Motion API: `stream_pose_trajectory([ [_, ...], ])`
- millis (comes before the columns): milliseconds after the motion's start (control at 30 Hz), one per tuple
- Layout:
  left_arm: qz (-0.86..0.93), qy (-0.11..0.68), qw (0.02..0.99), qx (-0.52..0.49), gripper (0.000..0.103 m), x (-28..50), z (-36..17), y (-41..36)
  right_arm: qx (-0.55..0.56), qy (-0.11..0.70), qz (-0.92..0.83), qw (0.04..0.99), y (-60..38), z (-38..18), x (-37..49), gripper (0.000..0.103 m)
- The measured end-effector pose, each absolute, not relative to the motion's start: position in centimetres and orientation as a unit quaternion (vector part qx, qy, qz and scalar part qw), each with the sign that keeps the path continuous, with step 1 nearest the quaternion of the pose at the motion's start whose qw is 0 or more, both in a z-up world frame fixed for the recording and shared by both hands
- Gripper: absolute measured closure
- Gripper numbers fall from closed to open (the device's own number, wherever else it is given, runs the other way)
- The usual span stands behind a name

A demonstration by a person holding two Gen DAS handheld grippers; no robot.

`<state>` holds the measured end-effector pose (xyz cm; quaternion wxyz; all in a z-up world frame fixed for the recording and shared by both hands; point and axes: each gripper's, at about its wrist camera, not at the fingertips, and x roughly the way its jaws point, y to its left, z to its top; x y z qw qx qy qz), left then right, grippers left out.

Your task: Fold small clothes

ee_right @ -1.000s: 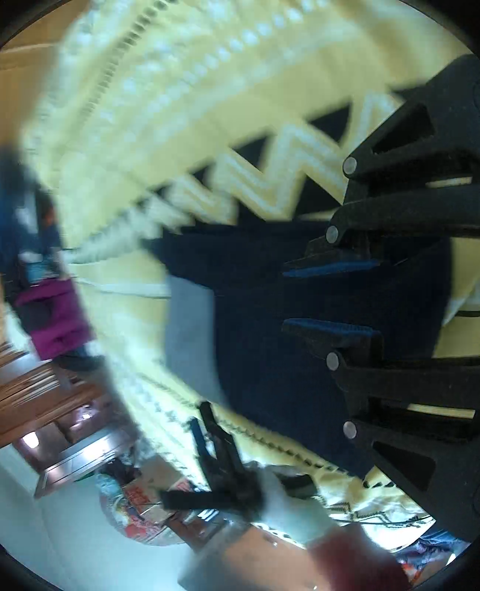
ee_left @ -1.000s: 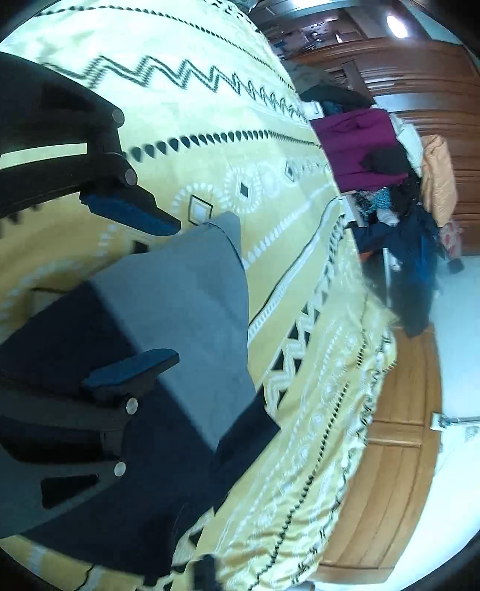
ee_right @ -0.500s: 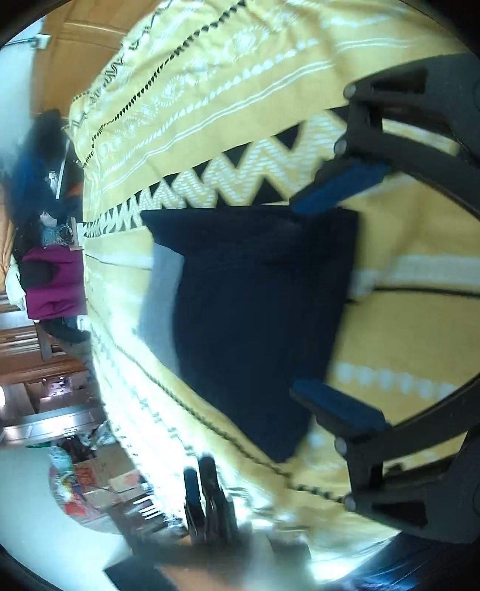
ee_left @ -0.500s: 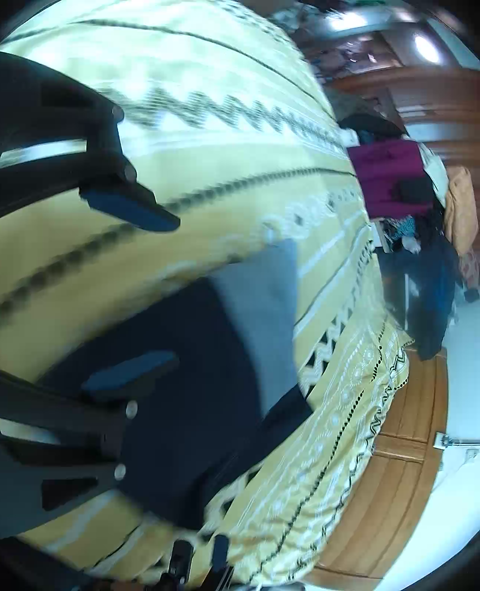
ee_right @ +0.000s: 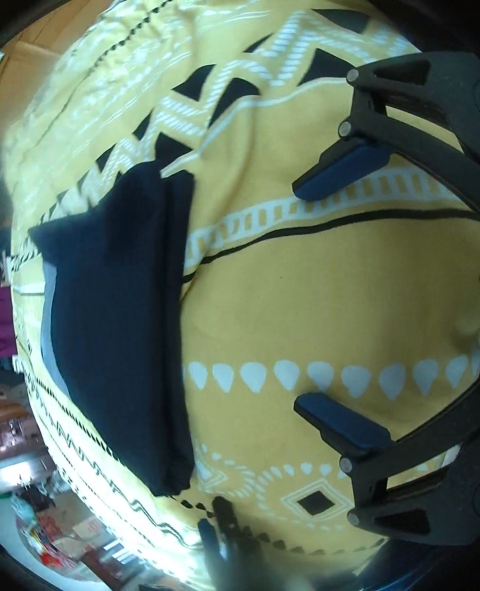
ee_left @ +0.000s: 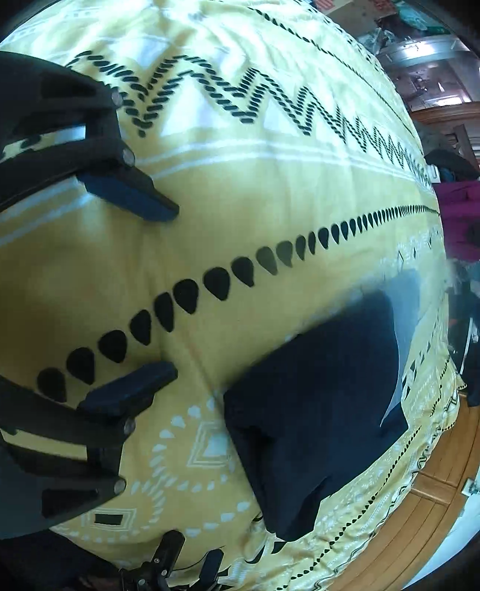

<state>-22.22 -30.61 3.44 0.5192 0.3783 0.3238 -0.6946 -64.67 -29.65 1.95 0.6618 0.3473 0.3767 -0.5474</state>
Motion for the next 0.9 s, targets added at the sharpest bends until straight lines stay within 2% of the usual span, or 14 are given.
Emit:
stream_pose_trajectory([
  [133,-0.685,0.324,0.513,0.404,0.0,-23.0,2.9,-30.9,0.353,0.377,-0.559,0.649,-30.1,1.4,-64.4,0.0],
  [567,-0.661,0.322,0.547,0.401,0.0,-23.6,2.6,-31.6,0.35,0.356,-0.577,0.647,-30.6,0.9,-64.6,0.0],
  [733,-0.669,0.315,0.549,0.39,0.0,-23.4,2.4,-31.9,0.332,0.4,-0.553,0.652,-33.3,2.1,-64.7,0.0],
  [833,-0.672,0.309,0.55,0.387,0.0,-23.5,2.3,-31.9,0.368,0.382,-0.528,0.663,-35.3,0.9,-66.9,0.0],
  [900,-0.674,0.309,0.55,0.384,0.0,-23.3,2.3,-31.8,0.34,0.365,-0.527,0.688,-34.6,0.8,-67.2,0.0],
])
